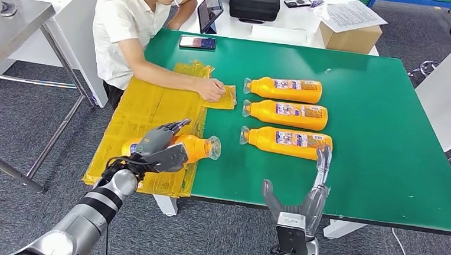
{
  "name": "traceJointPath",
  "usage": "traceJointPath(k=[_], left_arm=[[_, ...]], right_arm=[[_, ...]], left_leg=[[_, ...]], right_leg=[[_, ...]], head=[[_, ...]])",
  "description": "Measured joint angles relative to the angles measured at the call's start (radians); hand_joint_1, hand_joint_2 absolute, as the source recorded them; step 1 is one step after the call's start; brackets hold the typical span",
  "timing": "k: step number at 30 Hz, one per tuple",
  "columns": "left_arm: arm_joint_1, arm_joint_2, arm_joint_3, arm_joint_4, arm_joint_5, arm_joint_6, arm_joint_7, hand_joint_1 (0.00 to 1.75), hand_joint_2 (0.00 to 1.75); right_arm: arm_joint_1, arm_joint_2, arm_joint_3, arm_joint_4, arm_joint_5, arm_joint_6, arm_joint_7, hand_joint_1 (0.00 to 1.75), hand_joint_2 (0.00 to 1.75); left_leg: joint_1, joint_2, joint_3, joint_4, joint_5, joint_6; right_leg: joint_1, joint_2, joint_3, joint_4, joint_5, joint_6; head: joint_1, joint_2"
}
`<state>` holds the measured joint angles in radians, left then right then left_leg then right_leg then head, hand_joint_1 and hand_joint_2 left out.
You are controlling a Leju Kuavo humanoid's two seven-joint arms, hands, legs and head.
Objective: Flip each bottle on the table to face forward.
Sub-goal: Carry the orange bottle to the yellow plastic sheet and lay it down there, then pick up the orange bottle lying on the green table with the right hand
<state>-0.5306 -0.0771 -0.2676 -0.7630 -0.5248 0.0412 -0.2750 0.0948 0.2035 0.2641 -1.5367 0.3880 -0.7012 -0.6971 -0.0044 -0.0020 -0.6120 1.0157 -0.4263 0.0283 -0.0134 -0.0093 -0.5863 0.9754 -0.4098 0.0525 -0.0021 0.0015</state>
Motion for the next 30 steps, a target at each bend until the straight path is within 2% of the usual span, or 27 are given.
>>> traceJointPath(k=[5,11,16,26,30], left_arm=[[-0.047,0.0,-0.005,0.064,0.014,-0.042,0.008,0.0,1.75],[-0.069,0.0,-0.013,0.121,0.022,-0.054,0.013,0.0,1.75],[-0.073,0.001,-0.012,0.162,0.046,-0.06,-0.015,0.0,1.75],[-0.081,0.0,-0.013,0.19,0.04,-0.029,-0.047,0.0,1.75],[-0.076,-0.003,-0.018,0.194,0.012,0.033,-0.075,0.0,1.75]], right_arm=[[-0.018,-0.016,0.029,0.025,-0.033,0.0,0.0,0.0,1.75],[-0.031,-0.03,0.047,0.048,-0.052,0.0,0.0,0.0,1.75],[-0.04,-0.039,0.049,0.071,-0.074,0.0,0.0,0.0,1.75],[-0.051,-0.049,0.05,0.101,-0.092,0.0,0.0,0.0,1.75],[-0.052,-0.051,0.054,0.108,-0.096,0.0,0.0,0.0,1.75]], left_leg=[[0.0,0.0,0.002,0.0,0.0,0.0],[0.0,0.001,0.002,0.0,0.0,0.0],[0.0,0.001,0.002,0.0,0.0,0.0],[0.0,0.001,0.002,0.0,0.0,0.0],[0.0,0.002,0.002,0.0,0.0,0.0]], right_leg=[[0.0,0.0,0.002,0.0,0.0,0.0],[0.0,0.0,0.001,0.001,0.0,0.0],[0.0,0.0,0.001,0.001,0.0,0.0],[0.0,0.0,0.001,0.001,0.0,0.0],[0.0,0.0,0.001,0.001,0.0,0.0]], head=[[0.0,0.0],[0.0,0.0],[0.0,0.0],[0.0,0.0],[0.0,0.0]])
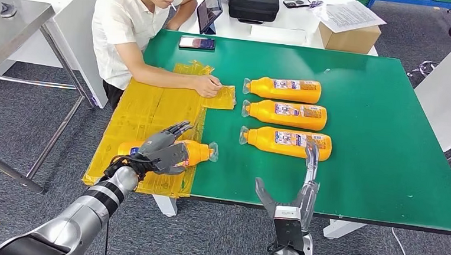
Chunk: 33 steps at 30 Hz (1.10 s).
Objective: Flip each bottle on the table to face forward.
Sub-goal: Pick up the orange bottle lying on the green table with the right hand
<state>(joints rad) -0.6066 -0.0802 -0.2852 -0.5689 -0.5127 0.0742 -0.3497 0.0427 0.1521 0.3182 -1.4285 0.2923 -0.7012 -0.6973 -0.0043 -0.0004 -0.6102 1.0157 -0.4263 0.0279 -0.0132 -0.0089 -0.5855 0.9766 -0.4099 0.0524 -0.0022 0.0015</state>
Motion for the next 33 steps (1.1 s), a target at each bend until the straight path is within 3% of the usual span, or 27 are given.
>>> traceJointPath(k=[5,12,22,33], left_arm=[[0.014,-0.007,-0.011,-0.001,-0.026,0.091,-0.035,0.0,1.75],[0.023,-0.012,-0.019,-0.011,-0.042,0.136,-0.048,0.0,1.75],[0.023,-0.021,-0.049,-0.07,-0.168,0.382,-0.08,0.0,1.75],[-0.048,-0.023,-0.094,-0.056,-0.254,0.419,-0.09,0.0,1.75]], right_arm=[[0.001,-0.003,0.004,0.008,0.001,0.0,0.0,0.0,1.75],[0.001,-0.005,0.005,0.017,0.0,0.0,0.0,0.0,1.75],[0.0,-0.006,0.022,0.034,-0.003,0.0,0.0,0.0,1.75],[-0.029,-0.008,0.034,0.063,-0.051,0.019,0.0,0.0,1.75]], left_leg=[[0.0,0.0,-0.001,0.0,0.0,0.0],[0.0,0.0,-0.004,0.0,0.0,0.0],[0.0,0.0,-0.006,0.0,0.0,0.0],[0.0,0.0,-0.007,0.0,0.0,0.0]], right_leg=[[0.0,0.0,-0.001,0.0,0.0,0.0],[0.0,0.0,-0.004,0.0,0.0,0.0],[0.0,0.0,-0.007,0.0,0.0,0.0],[0.0,0.0,-0.007,0.0,0.0,0.0]], head=[[0.0,0.0],[0.0,0.0],[0.0,0.0],[0.0,0.0]])
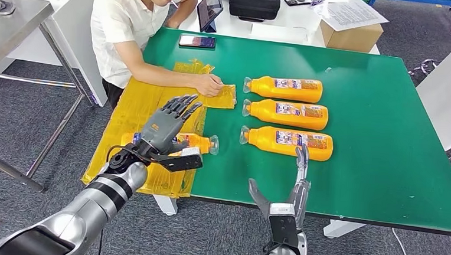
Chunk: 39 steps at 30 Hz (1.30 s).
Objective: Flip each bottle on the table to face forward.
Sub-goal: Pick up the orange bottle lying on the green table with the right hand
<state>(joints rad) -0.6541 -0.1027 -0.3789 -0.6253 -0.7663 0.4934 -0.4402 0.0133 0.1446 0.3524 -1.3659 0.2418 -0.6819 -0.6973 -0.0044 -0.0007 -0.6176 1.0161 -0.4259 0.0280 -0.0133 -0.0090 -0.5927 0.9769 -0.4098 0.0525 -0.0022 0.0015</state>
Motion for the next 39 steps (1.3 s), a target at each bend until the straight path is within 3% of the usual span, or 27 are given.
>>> traceJointPath(k=[5,11,16,21,25,28,29,31,32,35,37,39], left_arm=[[-0.006,-0.004,-0.006,0.004,0.018,-0.019,-0.019,0.0,1.75],[0.033,-0.013,-0.003,-0.03,0.122,-0.104,-0.055,0.0,1.75],[0.191,-0.063,0.048,-0.258,0.578,-0.319,-0.035,0.0,1.75],[0.345,-0.108,0.072,-0.488,1.009,-0.434,0.041,0.0,1.75],[0.458,-0.126,0.073,-0.64,1.271,-0.471,0.097,0.0,1.75],[0.505,-0.127,0.061,-0.701,1.328,-0.457,0.11,0.0,1.75],[0.516,-0.127,0.055,-0.715,1.328,-0.444,0.109,0.0,1.31],[0.534,-0.127,0.038,-0.733,1.297,-0.403,0.094,0.0,0.44],[0.541,-0.127,0.028,-0.738,1.276,-0.381,0.086,0.0,0.44],[0.552,-0.127,-0.003,-0.739,1.234,-0.324,0.082,0.0,1.75],[0.551,-0.127,-0.026,-0.723,1.228,-0.299,0.092,0.0,1.75],[0.549,-0.127,-0.053,-0.693,1.221,-0.288,0.094,0.0,1.75]], right_arm=[[-0.003,0.0,0.004,0.008,-0.008,0.001,0.0,0.0,1.75],[0.001,-0.004,0.01,0.01,-0.006,0.002,0.0,0.0,1.75],[0.019,-0.009,0.006,0.01,0.022,0.008,0.0,0.0,1.75],[0.04,-0.01,-0.036,0.003,0.113,-0.008,-0.001,0.0,1.75],[0.061,-0.012,-0.094,-0.031,-0.061,0.075,0.002,0.0,0.0],[0.082,-0.002,-0.149,-0.055,-0.207,0.197,0.03,0.0,1.31],[0.087,0.004,-0.167,-0.061,-0.221,0.209,0.04,0.0,1.75],[0.096,0.017,-0.202,-0.072,-0.15,0.155,0.039,0.0,1.75],[0.098,0.023,-0.219,-0.077,-0.059,0.106,0.029,0.0,1.75],[0.099,0.049,-0.311,-0.099,0.414,-0.001,0.003,0.0,1.75],[0.096,0.06,-0.389,-0.104,0.687,-0.012,-0.001,0.0,1.75],[0.092,0.062,-0.468,-0.099,0.851,-0.012,-0.001,0.0,1.75]], left_leg=[[0.0,0.0,0.0,0.0,0.0,0.0],[0.0,0.0,-0.001,0.0,0.0,0.0],[-0.001,0.0,-0.001,0.0,-0.001,0.0],[-0.001,0.0,-0.003,0.0,-0.002,0.0],[-0.001,0.0,-0.003,0.0,-0.002,0.0],[-0.001,0.0,-0.003,0.0,-0.002,0.0],[-0.001,0.0,-0.003,0.0,-0.002,0.0],[-0.001,0.0,-0.003,0.0,-0.002,0.0],[-0.001,0.0,-0.003,0.0,-0.002,0.0],[-0.001,0.0,-0.002,0.0,-0.002,0.0],[-0.001,-0.001,-0.002,0.0,-0.002,0.0],[-0.001,-0.004,-0.003,0.0,-0.002,0.0]], right_leg=[[0.0,0.0,0.0,0.0,0.0,0.0],[0.0,0.0,0.0,0.0,0.0,0.0],[-0.001,0.0,-0.001,0.0,0.0,0.0],[-0.001,0.0,-0.003,-0.001,-0.001,0.0],[-0.001,0.0,-0.003,-0.001,-0.001,0.001],[-0.001,0.0,-0.003,-0.001,-0.001,0.001],[-0.001,0.0,-0.003,-0.001,-0.001,0.001],[-0.001,0.0,-0.003,-0.001,-0.001,0.001],[-0.001,0.0,-0.003,-0.001,-0.001,0.001],[-0.001,0.0,-0.003,-0.001,-0.001,0.001],[-0.001,-0.001,-0.003,-0.001,-0.001,0.001],[-0.001,-0.002,-0.002,-0.001,-0.001,0.001]], head=[[0.0,0.0],[0.0,0.0],[0.0,0.0],[0.0,0.0],[0.0,0.0],[0.0,0.0],[0.0,0.0],[0.0,0.0],[0.0,0.0],[0.0,0.0],[0.0,0.0],[0.0,0.0]])
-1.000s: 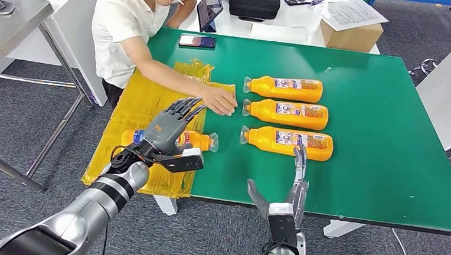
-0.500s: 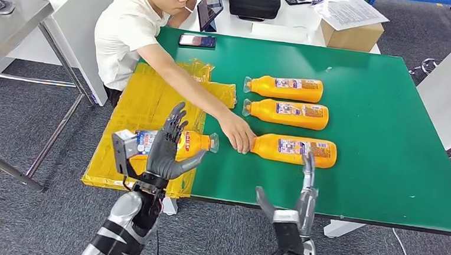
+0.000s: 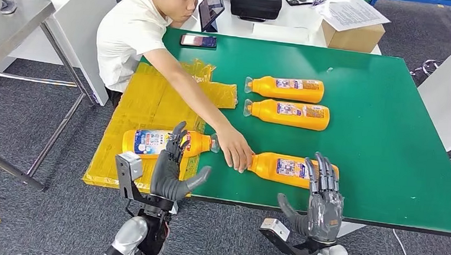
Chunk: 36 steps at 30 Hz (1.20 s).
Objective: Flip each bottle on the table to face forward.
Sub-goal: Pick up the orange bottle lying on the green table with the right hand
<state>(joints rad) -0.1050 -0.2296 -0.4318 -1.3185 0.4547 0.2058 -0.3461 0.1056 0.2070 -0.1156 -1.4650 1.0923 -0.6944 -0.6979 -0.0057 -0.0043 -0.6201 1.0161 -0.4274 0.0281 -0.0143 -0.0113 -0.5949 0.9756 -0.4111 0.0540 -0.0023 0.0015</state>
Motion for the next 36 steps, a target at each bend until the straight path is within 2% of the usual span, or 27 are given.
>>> traceJointPath(k=[3,6,10,13,17,22,28,36], left_arm=[[-0.003,0.0,-0.041,0.042,-0.012,0.0,-0.011,0.0,1.75],[-0.007,0.0,-0.067,0.068,-0.016,-0.001,-0.016,0.0,1.75],[-0.012,-0.001,-0.083,0.087,-0.024,-0.011,-0.016,0.0,1.75],[-0.021,0.0,-0.102,0.095,-0.046,-0.06,-0.012,0.0,1.75],[-0.033,0.0,-0.122,0.103,-0.083,-0.114,-0.001,0.0,1.75],[-0.034,0.0,-0.127,0.105,-0.142,-0.078,0.018,0.0,1.75],[-0.034,0.0,-0.138,0.105,-0.152,0.012,0.045,0.0,1.75],[-0.04,0.0,-0.145,0.116,-0.141,0.054,0.082,0.0,1.75]], right_arm=[[-0.011,-0.003,-0.104,0.01,0.112,0.0,0.003,0.0,1.75],[-0.015,-0.004,-0.164,0.019,0.135,0.0,0.005,0.0,1.75],[-0.021,-0.007,-0.199,0.028,0.162,0.0,0.022,0.0,1.75],[-0.038,-0.036,-0.197,0.05,0.224,0.0,0.092,0.0,1.75],[-0.088,-0.113,-0.136,0.135,0.219,0.0,0.218,0.0,1.75],[-0.152,-0.214,-0.006,0.271,0.16,0.0,0.356,0.0,1.75],[-0.27,-0.291,0.158,0.465,0.038,0.036,0.399,0.0,1.75],[-0.363,-0.328,0.269,0.595,0.014,0.096,0.43,0.0,1.75]], left_leg=[[-0.001,0.0,0.0,0.0,0.0,0.0],[-0.001,0.001,0.0,0.0,0.0,0.0],[-0.001,0.001,0.0,0.0,0.0,0.0],[-0.001,0.001,0.0,0.0,0.0,0.0],[-0.001,0.001,0.0,0.0,0.0,0.001],[-0.002,0.001,0.0,0.0,0.001,0.001],[-0.001,0.001,0.0,0.0,0.001,0.001],[-0.001,0.001,0.0,0.0,0.001,0.001]], right_leg=[[-0.001,0.0,0.001,0.0,0.0,0.001],[-0.001,0.0,0.0,0.0,0.0,0.001],[-0.001,0.0,0.0,0.0,0.0,0.001],[-0.001,0.0,0.001,0.0,0.0,0.001],[-0.001,0.0,0.001,0.0,0.0,0.001],[-0.002,0.0,0.001,0.0,0.001,0.002],[-0.001,0.0,0.001,0.0,0.001,0.002],[-0.001,0.0,0.001,0.0,0.001,0.002]], head=[[0.0,0.0],[0.0,0.0],[0.0,0.0],[0.0,0.0],[0.0,0.0],[0.0,0.0],[0.0,0.0],[0.0,0.0]])
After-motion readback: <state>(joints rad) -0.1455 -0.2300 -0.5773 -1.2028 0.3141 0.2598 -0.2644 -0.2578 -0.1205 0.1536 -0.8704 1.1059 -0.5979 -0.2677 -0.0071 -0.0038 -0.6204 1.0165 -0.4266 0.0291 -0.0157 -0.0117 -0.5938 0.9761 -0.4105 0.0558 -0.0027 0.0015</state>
